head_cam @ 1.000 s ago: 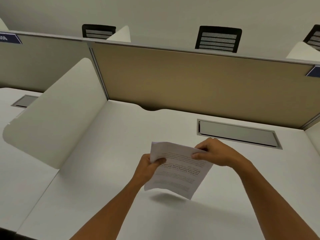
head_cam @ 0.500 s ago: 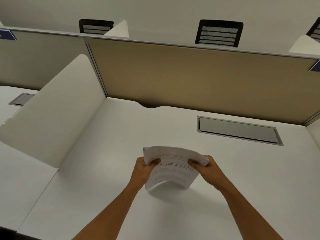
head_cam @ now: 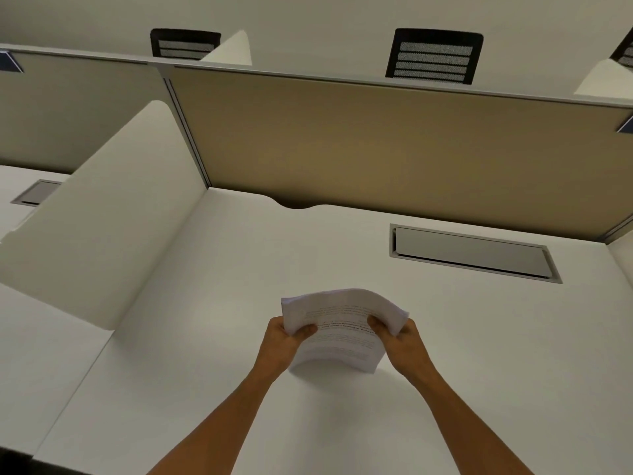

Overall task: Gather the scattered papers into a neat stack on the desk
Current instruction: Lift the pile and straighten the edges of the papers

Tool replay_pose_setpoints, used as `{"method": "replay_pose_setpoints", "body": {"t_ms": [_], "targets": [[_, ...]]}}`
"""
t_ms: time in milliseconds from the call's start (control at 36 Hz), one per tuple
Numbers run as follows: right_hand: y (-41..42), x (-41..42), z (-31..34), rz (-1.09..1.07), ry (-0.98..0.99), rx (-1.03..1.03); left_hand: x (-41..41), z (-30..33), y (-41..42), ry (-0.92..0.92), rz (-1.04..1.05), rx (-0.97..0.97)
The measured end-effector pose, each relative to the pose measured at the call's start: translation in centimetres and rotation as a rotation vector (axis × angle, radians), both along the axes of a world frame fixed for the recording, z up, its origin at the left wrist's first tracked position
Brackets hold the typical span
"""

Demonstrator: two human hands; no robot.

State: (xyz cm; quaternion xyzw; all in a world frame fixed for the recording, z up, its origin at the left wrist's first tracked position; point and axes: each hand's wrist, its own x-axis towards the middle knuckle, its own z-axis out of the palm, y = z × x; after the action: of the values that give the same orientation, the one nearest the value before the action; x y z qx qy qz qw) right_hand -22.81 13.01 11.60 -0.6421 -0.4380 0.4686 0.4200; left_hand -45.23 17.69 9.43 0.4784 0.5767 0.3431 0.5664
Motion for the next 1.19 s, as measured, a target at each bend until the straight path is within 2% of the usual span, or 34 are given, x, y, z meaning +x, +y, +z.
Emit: {"method": "replay_pose_setpoints", "body": {"t_ms": [139,333,1000,1194], "targets": [[-0.1,0.1,0.2,-0.006,0.017,0.034,-0.2,0.0,-0.1,-0.005,0.008,0.04],[-0.4,-0.3,-1.1,0.015,0.011,-0.046,-0.4,-0.8,-0.6,0.014,0.017,0.015],[-0.4,-0.5,-1.7,0.035,0.039,-0.081,-0.4,-2.3,-0.7,0.024,-0.006,-0.039],[-0.1,-0.1,-1.0,0.004,0.048,-0.054,-0.3,-1.8,-0.1,0.005,-0.008,-0.005]]}}
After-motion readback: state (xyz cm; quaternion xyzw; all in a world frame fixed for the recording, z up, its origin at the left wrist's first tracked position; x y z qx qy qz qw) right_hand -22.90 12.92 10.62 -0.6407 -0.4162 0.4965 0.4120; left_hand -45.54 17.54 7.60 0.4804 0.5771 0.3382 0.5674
